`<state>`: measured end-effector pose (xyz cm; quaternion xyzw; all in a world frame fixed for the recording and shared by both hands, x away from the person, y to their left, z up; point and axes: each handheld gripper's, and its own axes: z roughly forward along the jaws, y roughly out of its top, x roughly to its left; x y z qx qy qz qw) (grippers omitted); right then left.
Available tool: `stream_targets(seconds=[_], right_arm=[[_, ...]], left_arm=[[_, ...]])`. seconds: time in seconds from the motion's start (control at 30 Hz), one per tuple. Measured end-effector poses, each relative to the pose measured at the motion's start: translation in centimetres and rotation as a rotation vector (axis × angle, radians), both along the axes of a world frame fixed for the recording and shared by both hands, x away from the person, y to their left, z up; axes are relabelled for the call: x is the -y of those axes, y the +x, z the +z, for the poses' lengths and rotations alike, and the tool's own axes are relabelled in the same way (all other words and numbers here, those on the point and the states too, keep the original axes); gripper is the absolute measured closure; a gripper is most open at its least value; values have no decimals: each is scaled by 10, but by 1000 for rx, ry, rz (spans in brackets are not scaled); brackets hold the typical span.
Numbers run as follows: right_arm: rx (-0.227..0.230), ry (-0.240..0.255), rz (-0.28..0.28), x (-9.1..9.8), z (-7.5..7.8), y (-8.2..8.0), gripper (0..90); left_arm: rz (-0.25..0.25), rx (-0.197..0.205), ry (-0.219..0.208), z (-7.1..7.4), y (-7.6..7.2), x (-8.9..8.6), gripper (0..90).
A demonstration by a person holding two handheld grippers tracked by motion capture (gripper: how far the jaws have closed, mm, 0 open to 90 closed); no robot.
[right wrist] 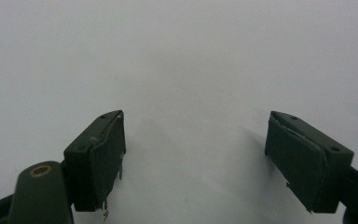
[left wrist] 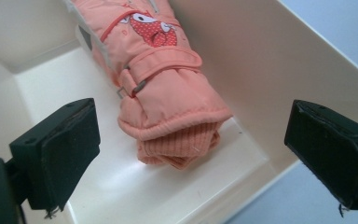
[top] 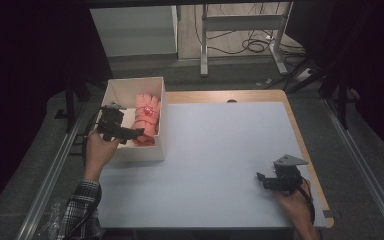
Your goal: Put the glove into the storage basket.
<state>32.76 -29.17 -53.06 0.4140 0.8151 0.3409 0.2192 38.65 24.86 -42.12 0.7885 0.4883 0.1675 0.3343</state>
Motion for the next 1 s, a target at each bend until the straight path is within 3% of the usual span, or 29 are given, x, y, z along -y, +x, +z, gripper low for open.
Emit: stream_targets(seconds=[0.4,1.0], right_arm=[[0,0,0,0,0,0,204],[7,-8,1,0,0,-1,204]], left_arm=[[-58,22,-1,0,-17,11,38],[-99,34,-23,-9,-43,18,38]])
